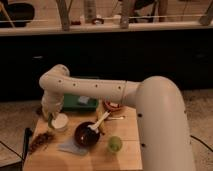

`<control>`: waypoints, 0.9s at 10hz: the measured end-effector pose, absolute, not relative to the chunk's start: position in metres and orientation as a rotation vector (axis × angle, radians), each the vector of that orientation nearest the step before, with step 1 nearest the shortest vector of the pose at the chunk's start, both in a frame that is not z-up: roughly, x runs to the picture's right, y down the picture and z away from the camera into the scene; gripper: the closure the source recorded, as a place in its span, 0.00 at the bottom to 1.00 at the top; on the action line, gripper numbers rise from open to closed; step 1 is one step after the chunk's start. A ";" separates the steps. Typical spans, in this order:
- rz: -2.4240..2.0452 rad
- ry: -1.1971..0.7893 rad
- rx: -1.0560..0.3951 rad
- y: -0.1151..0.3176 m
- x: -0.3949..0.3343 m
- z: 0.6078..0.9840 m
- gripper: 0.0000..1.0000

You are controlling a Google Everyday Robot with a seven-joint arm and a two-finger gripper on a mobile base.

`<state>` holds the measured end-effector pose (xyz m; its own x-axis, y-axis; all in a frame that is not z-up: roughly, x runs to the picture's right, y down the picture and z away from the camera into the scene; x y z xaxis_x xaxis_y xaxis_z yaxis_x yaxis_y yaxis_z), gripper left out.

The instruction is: Place pepper in paper cup

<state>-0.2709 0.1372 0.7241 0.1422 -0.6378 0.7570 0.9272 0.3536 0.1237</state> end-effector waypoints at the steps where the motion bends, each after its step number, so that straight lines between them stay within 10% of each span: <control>1: -1.167 -0.824 -0.428 0.138 -0.265 0.724 0.99; 9: -1.149 -0.816 -0.462 0.129 -0.255 0.730 0.99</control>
